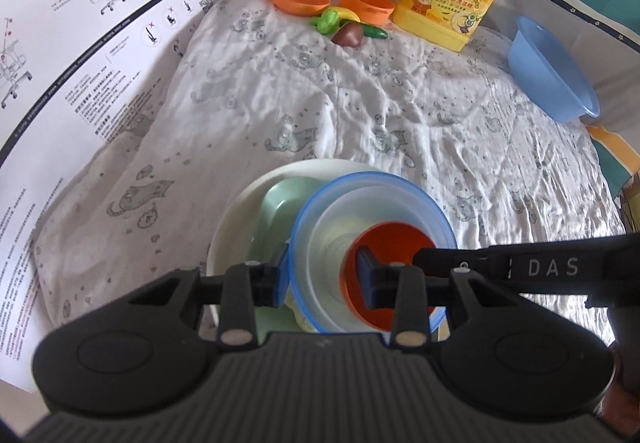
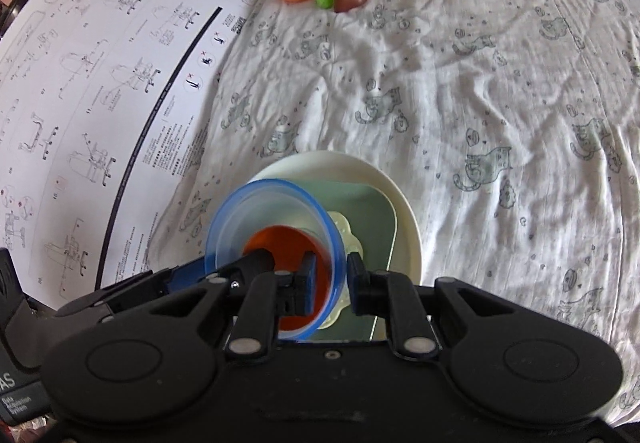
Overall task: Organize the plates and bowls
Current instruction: 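Carry the nested bowls with the right gripper and lower them onto the plate stack, then open the right gripper to release the blue bowl on the plates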
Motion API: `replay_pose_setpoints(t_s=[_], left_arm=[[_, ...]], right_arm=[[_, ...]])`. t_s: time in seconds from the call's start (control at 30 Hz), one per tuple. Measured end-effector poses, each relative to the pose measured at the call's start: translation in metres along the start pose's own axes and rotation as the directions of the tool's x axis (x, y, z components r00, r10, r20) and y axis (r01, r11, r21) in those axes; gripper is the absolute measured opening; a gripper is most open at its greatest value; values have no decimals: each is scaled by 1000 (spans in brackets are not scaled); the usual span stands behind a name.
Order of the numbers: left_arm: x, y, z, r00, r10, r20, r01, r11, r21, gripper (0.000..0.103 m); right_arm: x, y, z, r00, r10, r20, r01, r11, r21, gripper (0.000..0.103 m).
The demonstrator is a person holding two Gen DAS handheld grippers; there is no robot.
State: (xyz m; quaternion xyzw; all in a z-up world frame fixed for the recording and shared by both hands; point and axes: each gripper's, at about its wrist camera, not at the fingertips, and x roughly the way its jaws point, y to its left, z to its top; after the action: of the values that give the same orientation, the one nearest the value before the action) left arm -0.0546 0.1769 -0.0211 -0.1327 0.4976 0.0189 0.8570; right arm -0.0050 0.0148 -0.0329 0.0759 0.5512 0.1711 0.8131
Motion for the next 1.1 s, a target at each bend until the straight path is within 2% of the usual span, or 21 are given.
replay_pose_setpoints(t_s=[0.37,0.77,0.87,0.97,1.03,1.07,1.1], left_arm=[[10,4,0,1000,-8,-17,8,1000,-2,35],[9,4,0,1000,-4,-5,4,1000,11,38],[5,1,0,1000,4,10,-4,999,33,44],[-2,-2,-1,999,4,39,-7,998,56,58],[-10,-4,-3,997,6,71,-11,998,69,81],[-15,-5,-4,996,12,90,-19,997,75,88],[-20,-6,-5,993,20,114,-29,996,81,100]], right_arm=[[14,-3,5,1000,3,-16,-3,1000,-2,16],[11,-4,6,1000,8,-7,-8,1000,-11,18],[3,-4,5,1000,3,17,-3,1000,-24,20],[-8,-5,3,999,3,51,-2,999,-33,31],[-17,-6,2,997,4,76,-1,999,-42,40],[-22,-8,0,996,6,88,-2,999,-47,54],[-26,-9,-1,995,5,102,0,999,-49,73]])
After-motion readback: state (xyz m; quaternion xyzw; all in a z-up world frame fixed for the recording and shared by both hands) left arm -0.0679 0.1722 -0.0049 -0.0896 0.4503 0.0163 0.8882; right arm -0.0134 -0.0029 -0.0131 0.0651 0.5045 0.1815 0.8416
